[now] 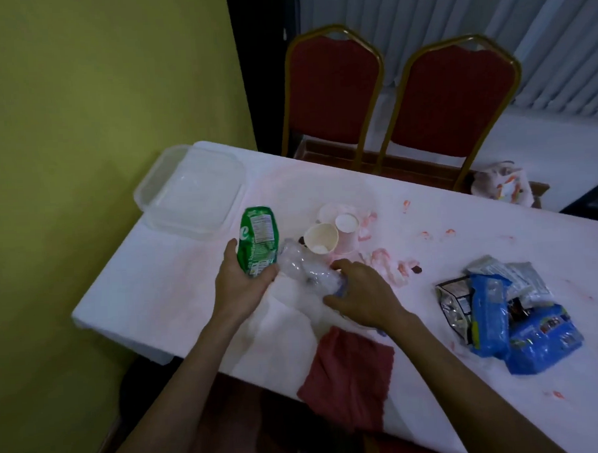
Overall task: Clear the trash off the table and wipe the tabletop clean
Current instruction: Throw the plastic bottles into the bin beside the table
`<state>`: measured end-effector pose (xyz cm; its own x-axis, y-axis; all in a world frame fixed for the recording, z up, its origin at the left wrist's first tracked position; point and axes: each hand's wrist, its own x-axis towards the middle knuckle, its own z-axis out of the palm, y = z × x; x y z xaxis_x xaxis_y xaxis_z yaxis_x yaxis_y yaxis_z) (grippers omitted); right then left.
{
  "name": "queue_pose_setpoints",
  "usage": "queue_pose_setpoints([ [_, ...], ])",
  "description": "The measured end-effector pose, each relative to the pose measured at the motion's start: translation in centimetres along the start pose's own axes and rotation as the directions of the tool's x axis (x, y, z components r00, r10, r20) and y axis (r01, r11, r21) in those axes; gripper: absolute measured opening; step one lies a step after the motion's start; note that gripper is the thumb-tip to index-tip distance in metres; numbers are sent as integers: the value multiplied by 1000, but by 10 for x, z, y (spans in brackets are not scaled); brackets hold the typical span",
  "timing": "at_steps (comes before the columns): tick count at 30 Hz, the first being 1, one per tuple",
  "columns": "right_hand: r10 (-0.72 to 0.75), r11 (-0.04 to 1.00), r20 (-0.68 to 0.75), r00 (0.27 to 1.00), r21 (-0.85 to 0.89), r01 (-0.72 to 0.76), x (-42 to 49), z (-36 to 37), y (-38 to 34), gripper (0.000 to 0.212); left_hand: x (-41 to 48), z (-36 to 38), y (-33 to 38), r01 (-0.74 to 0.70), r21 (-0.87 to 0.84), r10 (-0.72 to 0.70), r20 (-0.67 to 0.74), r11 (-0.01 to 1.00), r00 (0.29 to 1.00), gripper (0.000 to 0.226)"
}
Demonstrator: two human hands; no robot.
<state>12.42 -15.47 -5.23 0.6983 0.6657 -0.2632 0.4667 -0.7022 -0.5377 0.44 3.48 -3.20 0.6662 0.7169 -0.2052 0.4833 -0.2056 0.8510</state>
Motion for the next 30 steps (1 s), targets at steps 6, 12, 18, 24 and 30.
queue_pose_setpoints([
  [6,-70,982,33,997,176,63,14,10,-63,62,-24,-49,-52,163,-157,-180,-100,974,979,68],
  [12,-123,917,169,978,395,47,22,54,-151,54,-55,-106,-107,307,-461,-397,-111,833,911,71],
  [18,-166,927,300,939,372,44,16,123,-238,60,-77,-167,-160,326,-599,-493,-136,732,859,55],
  [24,-147,949,420,896,315,9,6,205,-305,61,-92,-231,-227,377,-617,-554,-115,690,824,46],
  [30,-131,967,524,842,253,-7,-5,282,-341,59,-113,-266,-298,476,-601,-624,-49,642,780,53],
])
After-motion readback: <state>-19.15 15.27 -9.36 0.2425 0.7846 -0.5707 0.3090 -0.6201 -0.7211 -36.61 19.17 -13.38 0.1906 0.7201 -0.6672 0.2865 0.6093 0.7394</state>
